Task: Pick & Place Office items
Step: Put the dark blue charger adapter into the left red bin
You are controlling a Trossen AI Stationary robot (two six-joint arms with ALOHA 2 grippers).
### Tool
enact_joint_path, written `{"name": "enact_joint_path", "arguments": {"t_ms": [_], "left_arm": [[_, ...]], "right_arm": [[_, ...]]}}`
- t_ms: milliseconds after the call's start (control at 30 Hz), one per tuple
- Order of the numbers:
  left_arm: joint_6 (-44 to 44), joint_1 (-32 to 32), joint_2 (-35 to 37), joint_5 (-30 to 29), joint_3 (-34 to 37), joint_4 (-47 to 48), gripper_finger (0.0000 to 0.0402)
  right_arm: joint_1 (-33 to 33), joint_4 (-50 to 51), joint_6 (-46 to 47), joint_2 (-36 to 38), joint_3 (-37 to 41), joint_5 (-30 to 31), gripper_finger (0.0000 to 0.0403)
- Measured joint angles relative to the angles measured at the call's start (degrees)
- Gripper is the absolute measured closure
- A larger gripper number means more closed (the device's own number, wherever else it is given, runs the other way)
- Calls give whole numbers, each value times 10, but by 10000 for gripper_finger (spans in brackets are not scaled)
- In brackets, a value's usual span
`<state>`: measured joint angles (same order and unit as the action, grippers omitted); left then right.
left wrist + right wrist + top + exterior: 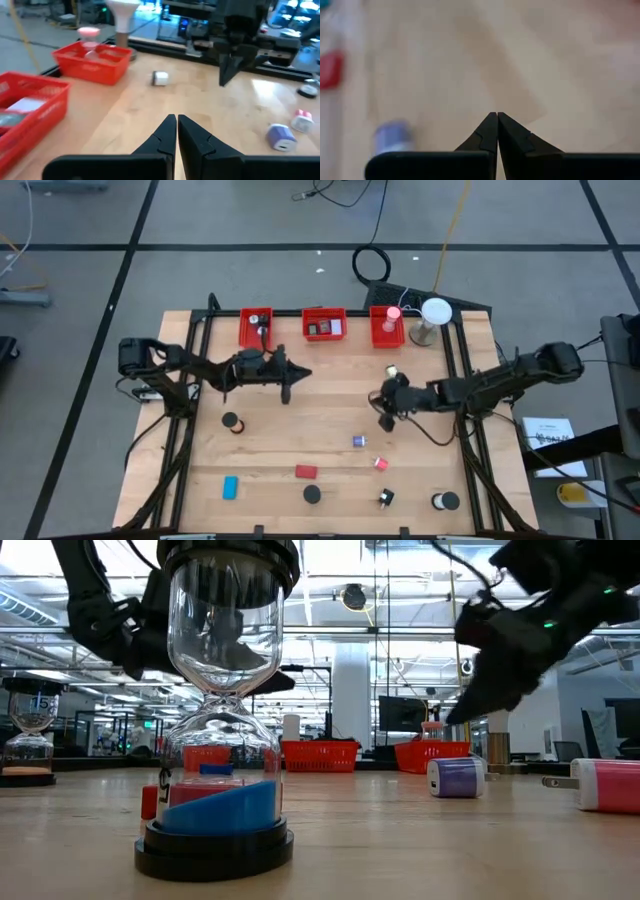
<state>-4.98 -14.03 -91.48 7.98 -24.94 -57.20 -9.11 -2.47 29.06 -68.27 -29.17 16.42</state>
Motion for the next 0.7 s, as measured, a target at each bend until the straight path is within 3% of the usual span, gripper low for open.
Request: {"name": "enact_joint_path", "arguments": {"t_ms": [133,467,567,700], "left_arm": [[17,25,0,-13,0,0,385],[6,72,0,-78,0,6,385],[5,83,0,-94,0,6,385],[5,91,0,-100,0,6,385]], "right_arm": [[-50,1,-2,-5,0,-28,365],[-145,-51,-12,-66,0,-46,193],[-150,-100,-21,-102,0,-46,181],[-150,-147,-41,-150,0,-46,194]]}}
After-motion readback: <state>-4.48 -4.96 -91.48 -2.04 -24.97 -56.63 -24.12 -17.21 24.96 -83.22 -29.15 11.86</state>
